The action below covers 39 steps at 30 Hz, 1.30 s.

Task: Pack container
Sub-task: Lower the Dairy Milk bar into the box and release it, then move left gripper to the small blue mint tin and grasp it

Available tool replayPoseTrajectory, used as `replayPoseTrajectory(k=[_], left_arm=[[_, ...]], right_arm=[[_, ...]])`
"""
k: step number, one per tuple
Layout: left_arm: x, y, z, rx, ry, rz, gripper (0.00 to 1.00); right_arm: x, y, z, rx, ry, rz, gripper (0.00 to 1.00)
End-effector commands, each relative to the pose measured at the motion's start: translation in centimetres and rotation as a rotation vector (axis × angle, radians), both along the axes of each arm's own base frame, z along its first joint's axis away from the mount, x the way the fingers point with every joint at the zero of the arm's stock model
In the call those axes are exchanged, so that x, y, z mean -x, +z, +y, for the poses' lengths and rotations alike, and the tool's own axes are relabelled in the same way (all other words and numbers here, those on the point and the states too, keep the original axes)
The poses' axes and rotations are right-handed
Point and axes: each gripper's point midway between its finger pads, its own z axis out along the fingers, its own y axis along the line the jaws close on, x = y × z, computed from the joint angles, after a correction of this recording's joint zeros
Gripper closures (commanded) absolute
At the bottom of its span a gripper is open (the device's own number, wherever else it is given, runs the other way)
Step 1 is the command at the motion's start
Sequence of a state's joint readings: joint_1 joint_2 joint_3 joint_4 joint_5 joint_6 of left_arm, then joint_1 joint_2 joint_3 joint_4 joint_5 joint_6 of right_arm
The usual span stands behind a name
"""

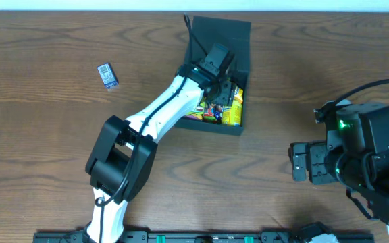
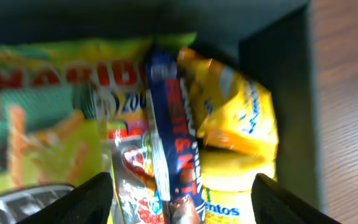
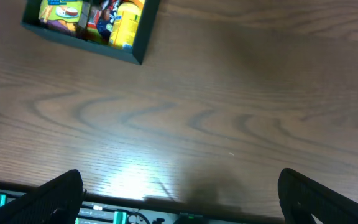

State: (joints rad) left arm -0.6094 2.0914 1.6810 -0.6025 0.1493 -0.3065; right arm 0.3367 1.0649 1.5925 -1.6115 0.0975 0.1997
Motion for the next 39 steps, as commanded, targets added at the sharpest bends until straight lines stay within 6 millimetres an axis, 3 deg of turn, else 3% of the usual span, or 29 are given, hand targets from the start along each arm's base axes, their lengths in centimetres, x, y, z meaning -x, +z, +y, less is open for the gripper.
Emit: replayPoseTrajectory(k=[1,5,12,16,26,32,35,39], left_arm=[[-1.8,2.4,-0.3,-0.004,-0.040,-0.078,0.31],[-2.9,5.1,0.0,-0.031,-0.049,-0.143,0.39],[-6.2,8.8,6.2,-0.138,0.193,-0.237,0.39],[-7.8,9.7,10.1,-0.125,0.305,-0.235,0.38],[-9.6,8.6,22.5,-0.181,0.552,-0.146,0.34],[-9.7,7.7,29.6,-0.204,0.685,-0.107,0.34],[-9.6,6.5,31.9,-0.217,0.726,-0.082,0.34],[-9.6,4.4,32.9,-0.234,0.739,-0.044,0.34]], right_arm=[[0.0,0.3,-0.2,0.003,0.004,-0.010,0.01],[0.0,0.3,-0.2,0.003,0.004,-0.010,0.01],[0.0,0.3,-0.2,0.003,0.004,-0.010,0.01],[0.0,0.3,-0.2,0.003,0.004,-0.010,0.01],[0.0,0.3,-0.2,0.003,0.004,-0.010,0.01],[0.0,0.3,-0.2,0.003,0.004,-0.010,0.01],[0.0,0.3,-0.2,0.003,0.004,-0.010,0.01],[0.0,0.3,-0.2,0.003,0.004,-0.010,0.01]])
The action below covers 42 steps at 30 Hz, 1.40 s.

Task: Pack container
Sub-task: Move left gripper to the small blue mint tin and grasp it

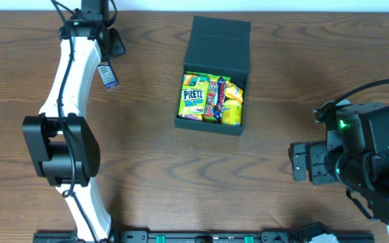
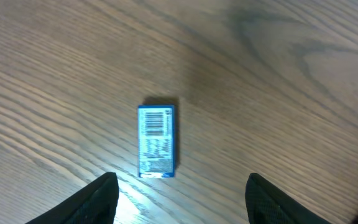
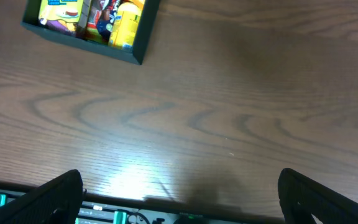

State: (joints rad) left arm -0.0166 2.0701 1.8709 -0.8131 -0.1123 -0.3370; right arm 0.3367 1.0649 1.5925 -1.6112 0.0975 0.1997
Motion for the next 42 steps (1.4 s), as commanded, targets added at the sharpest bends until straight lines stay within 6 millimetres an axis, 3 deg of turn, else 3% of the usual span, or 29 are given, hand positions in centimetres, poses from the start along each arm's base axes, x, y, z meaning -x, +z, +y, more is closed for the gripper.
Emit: replayPoseTrajectory(k=[1,10,20,25,35,42], left_arm=[[0.4,-2.0,0.4,-0.010,0.009,0.045,0.34],[1.1,-8.9,2.3,0.002,0.086,0.187,0.35],[1.9,-13.4,2.7,0.075,0.097,0.275,0.39],[1.8,-13.9,2.7,0.078,0.095,0.278,0.41],[1.9,-14.7,2.7,0.071,0.077,0.291,0.55],[1.9,-14.7,2.7,0.072,0.075,0.293,0.72]], right_arm=[[0.0,0.3,-0.2,0.003,0.004,-0.010,0.01],[0.0,0.3,-0.2,0.003,0.004,-0.010,0.01],[0.0,0.3,-0.2,0.003,0.004,-0.010,0.01],[0.0,0.3,-0.2,0.003,0.004,-0.010,0.01],[0.0,0.3,-0.2,0.003,0.004,-0.010,0.01],[0.0,0.3,-0.2,0.003,0.004,-0.010,0.01]])
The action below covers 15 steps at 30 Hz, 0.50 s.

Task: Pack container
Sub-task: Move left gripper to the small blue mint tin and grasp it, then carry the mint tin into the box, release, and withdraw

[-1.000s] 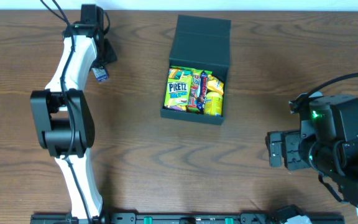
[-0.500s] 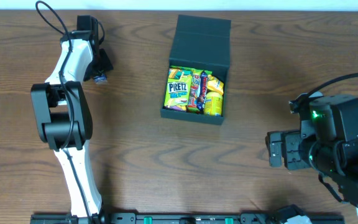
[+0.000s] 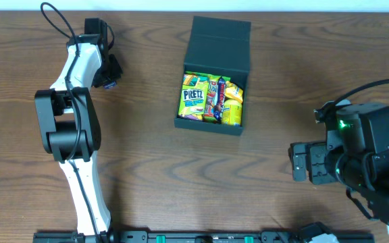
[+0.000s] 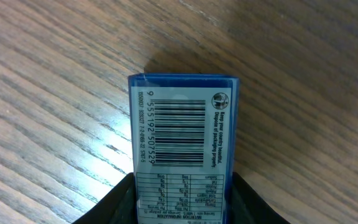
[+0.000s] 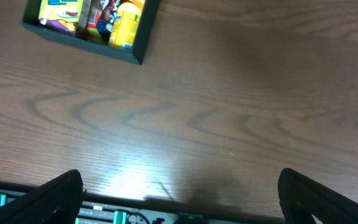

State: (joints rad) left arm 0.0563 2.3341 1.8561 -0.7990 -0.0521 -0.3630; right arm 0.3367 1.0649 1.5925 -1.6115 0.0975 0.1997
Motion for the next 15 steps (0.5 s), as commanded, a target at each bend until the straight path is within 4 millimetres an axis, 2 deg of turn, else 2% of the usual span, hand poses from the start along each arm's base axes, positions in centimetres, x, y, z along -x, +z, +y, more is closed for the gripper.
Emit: replayPoseTrajectory(k=[1,7,9,15], left_arm=[[0.6,-1.3,0.0,0.003,-0.003,0.033,0.73],[-0.2,0.1,-1.2,0.071,-0.019,-0.004,0.83],[-0.7,1.4,-1.3,0.074,-0.022,-0.033,0.93],[-1.7,7.3,-2.4,0.059,-0.066,-0.158,0.94]], right_arm=[[0.0,0.3,-0.2,0.003,0.003,-0.010,0.01],[0.0,0.3,-0.2,0.003,0.004,-0.010,0.01],[0.0,0.3,-0.2,0.003,0.004,-0.010,0.01],[0.0,0.3,-0.2,0.003,0.004,-0.010,0.01]])
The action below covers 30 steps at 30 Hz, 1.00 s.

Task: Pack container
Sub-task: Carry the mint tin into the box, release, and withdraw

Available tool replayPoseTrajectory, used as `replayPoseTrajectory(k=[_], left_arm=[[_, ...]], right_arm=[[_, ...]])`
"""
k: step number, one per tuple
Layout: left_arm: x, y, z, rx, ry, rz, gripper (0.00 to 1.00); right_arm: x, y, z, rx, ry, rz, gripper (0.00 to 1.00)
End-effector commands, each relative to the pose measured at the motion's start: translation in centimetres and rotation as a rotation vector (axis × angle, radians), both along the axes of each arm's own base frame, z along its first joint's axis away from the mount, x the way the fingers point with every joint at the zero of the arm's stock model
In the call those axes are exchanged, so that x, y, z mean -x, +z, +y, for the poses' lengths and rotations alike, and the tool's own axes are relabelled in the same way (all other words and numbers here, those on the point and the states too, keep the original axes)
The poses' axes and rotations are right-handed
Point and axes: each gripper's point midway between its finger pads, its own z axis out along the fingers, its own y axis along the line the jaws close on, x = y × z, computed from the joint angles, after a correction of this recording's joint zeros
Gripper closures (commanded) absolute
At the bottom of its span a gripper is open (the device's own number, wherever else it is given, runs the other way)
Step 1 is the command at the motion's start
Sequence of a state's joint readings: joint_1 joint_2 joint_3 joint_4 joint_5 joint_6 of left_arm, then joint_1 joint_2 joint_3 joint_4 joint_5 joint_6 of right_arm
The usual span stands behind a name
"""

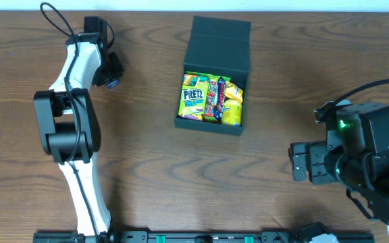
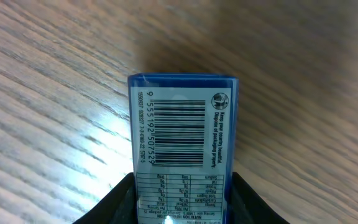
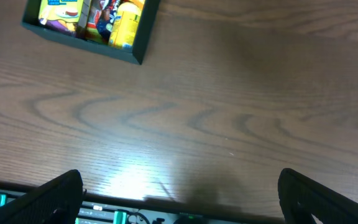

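Note:
The small blue packet (image 2: 182, 137) with a barcode label fills the left wrist view, and my left gripper (image 2: 182, 202) is shut on its lower end, a dark finger on each side. Overhead, that left gripper (image 1: 110, 71) is at the far left of the table with a sliver of the blue packet (image 1: 112, 84) showing under it. The dark open container (image 1: 208, 125), lid tipped back, stands at the middle back, packed with snack bags and bars. My right gripper (image 3: 179, 199) hangs open over bare wood at the right.
The container's near corner (image 3: 138, 53) shows at the top left of the right wrist view. The wooden table (image 1: 181, 182) spreads between the two arms. A black rail with green lights (image 1: 201, 237) runs along the front edge.
My left gripper still holds the blue packet the same way. The wood behind it now looks blurred, and overhead the gripper sits slightly further right. The right arm has not moved.
My left gripper was open inside the container over the snacks while the blue packet lay at the far left. Then it hung open above that packet. Then it was shut on the packet on the table, and it still holds it.

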State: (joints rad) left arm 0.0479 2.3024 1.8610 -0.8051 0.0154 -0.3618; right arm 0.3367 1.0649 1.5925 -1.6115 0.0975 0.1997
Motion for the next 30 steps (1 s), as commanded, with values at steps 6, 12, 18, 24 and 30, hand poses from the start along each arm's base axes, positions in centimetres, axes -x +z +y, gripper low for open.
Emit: replayPoseTrajectory(k=[6,12,18,24,30], left_arm=[[-1.7,11.3,-5.0,-0.022,-0.164,-0.243,0.94],[-0.9,13.3,-13.9,0.056,-0.377,-0.299,0.94],[2.8,13.5,-24.8,0.190,-0.669,-0.290,0.94],[5.5,13.2,-29.0,0.206,-0.770,-0.260,0.94],[7.9,11.0,-31.2,0.209,-0.778,-0.169,0.94]], right_arm=[[0.0,0.3,-0.2,0.003,0.004,-0.010,0.01],[0.0,0.3,-0.2,0.003,0.004,-0.010,0.01],[0.0,0.3,-0.2,0.003,0.004,-0.010,0.01],[0.0,0.3,-0.2,0.003,0.004,-0.010,0.01],[0.0,0.3,-0.2,0.003,0.004,-0.010,0.01]])
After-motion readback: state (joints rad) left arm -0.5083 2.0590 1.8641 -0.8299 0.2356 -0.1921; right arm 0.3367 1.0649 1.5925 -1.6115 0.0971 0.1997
